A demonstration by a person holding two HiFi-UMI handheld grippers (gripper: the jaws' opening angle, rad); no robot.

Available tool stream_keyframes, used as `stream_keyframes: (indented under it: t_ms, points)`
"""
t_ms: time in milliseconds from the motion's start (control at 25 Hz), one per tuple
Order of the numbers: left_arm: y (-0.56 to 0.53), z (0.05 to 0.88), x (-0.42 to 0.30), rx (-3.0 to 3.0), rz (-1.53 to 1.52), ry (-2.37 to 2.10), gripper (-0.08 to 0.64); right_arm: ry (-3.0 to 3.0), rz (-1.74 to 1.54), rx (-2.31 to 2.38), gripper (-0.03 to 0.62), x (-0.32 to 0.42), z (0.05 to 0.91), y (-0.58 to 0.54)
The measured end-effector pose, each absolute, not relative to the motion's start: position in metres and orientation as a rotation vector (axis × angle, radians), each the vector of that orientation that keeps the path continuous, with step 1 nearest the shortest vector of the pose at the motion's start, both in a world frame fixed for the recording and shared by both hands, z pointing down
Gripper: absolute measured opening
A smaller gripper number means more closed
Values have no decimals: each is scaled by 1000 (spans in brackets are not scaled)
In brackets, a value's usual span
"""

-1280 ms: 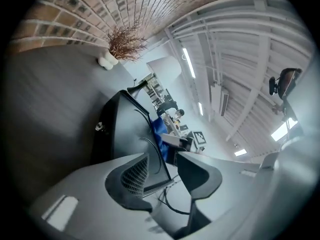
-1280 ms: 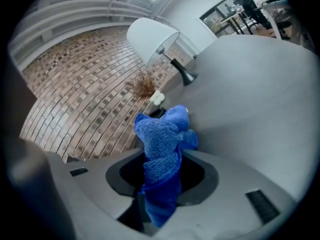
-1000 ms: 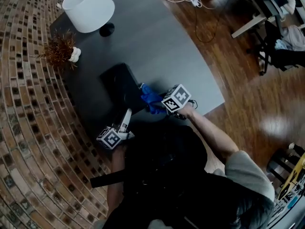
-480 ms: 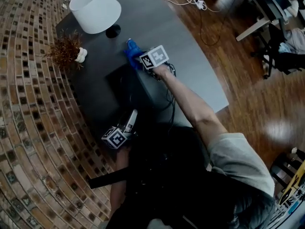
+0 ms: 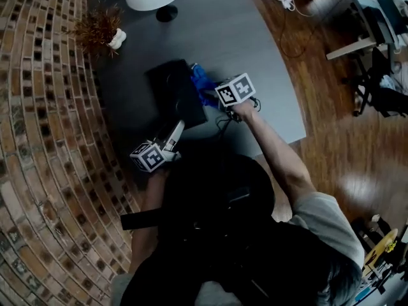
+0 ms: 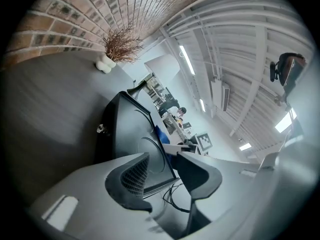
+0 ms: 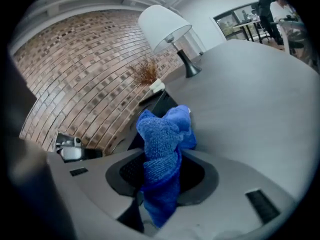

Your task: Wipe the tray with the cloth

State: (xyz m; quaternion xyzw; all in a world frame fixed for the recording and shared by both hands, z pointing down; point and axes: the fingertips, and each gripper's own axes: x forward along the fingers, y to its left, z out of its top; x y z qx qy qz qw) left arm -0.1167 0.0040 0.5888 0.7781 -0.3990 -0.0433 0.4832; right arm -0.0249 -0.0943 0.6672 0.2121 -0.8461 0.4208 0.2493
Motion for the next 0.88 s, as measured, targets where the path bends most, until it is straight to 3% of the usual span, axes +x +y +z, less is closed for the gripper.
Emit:
stream_keyframes:
  t_ms: [560, 720, 880]
  points:
    - [9, 577, -119, 1864, -216, -966, 161, -2173, 1041, 304, 147, 10, 669, 42]
    - [43, 556, -132, 1814, -306, -854, 161, -2213, 878, 416, 147, 28, 640, -29]
    - [86, 591, -112, 1850, -24, -625, 158, -2318, 554, 614, 147, -4, 587, -155]
